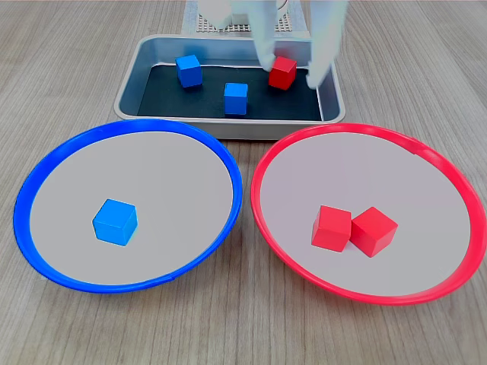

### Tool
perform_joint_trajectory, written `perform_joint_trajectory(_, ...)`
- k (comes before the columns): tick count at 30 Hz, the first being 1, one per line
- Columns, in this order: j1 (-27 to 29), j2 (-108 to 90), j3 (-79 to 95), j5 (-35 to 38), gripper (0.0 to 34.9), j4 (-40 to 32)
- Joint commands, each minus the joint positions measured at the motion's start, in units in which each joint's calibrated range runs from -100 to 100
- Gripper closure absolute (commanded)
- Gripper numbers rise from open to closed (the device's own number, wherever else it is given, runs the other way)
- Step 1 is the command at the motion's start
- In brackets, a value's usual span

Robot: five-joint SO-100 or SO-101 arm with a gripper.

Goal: Resolve any anomalies and move all blocks to matching dishes

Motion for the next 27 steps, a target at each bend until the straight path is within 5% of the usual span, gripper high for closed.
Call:
perform_joint_trajectory(1, 6.0, -13.3, 12.7, 10.8, 16.8, -0.2)
perform_joint_trajectory(10, 14.2, -22.9, 40.2, 22.8, 15.3, -14.8)
perform_joint_trajectory(21, 11.2, -19.8, 47.2, 23.3, 13.4, -22.2)
perform_joint_trajectory(27, 10.0, -17.0, 48.2, 23.9, 16.4, -26.6)
